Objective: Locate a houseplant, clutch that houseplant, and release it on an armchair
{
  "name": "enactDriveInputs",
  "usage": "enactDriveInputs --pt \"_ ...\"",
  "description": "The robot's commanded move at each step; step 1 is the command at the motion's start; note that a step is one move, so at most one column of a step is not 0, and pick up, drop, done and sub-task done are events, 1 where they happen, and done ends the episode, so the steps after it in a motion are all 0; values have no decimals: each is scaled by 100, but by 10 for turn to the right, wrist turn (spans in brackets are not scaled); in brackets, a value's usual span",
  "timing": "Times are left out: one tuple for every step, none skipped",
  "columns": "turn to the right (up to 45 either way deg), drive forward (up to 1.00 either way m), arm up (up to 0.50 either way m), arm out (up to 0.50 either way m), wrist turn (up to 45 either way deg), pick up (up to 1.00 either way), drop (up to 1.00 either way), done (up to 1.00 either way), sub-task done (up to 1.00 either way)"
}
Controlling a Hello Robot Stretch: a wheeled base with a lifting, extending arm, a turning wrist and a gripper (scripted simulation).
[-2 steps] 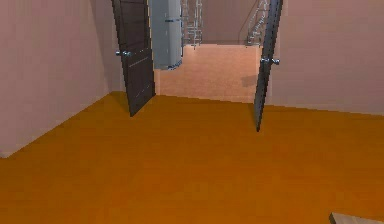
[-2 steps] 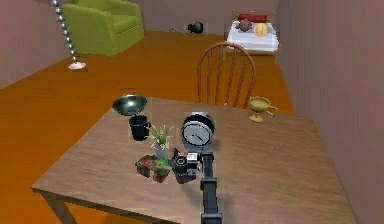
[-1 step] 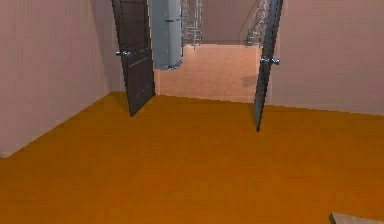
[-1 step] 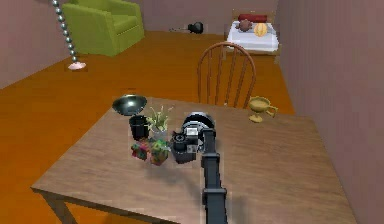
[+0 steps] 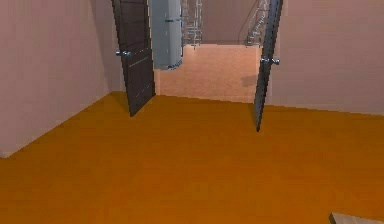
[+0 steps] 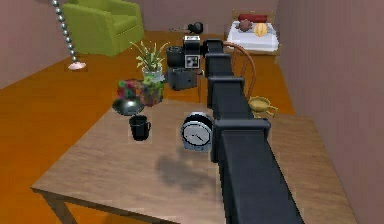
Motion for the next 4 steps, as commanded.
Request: enactDriveInputs --pt "0 0 0 0 -450 0 0 0 0" --pt "0 0 0 0 -450 0 0 0 0" --pt "0 0 0 0 -150 0 0 0 0" --pt "0 0 0 -34 0 0 0 0 0"
